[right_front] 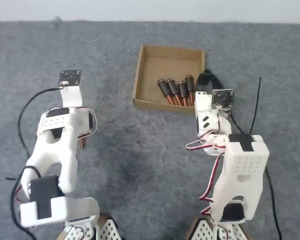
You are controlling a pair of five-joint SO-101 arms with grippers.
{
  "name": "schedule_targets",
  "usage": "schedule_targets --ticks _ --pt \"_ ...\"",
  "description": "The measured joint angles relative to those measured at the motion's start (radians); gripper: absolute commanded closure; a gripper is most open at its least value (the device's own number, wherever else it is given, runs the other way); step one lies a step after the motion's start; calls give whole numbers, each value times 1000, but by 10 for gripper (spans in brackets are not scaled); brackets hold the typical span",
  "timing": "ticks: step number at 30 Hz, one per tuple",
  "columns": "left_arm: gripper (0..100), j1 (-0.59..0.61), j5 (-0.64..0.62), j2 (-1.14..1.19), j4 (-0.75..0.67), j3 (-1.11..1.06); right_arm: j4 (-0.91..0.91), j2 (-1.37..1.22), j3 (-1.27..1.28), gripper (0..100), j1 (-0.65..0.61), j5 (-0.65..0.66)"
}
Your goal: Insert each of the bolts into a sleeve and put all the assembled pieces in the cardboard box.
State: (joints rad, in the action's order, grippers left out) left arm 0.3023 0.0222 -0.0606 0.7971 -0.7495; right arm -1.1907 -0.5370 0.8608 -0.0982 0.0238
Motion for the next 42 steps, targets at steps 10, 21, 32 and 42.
schedule_targets --ticks 10,21,32,42 --pt "987 0 0 0 0 0 0 252 305 993 -68 -97" --pt "987 0 0 0 0 0 -55 443 572 993 -195 -97" --pt "987 0 0 0 0 0 -272 489 795 992 -290 -98" --pt "987 0 0 0 0 0 -293 496 798 992 -295 -100"
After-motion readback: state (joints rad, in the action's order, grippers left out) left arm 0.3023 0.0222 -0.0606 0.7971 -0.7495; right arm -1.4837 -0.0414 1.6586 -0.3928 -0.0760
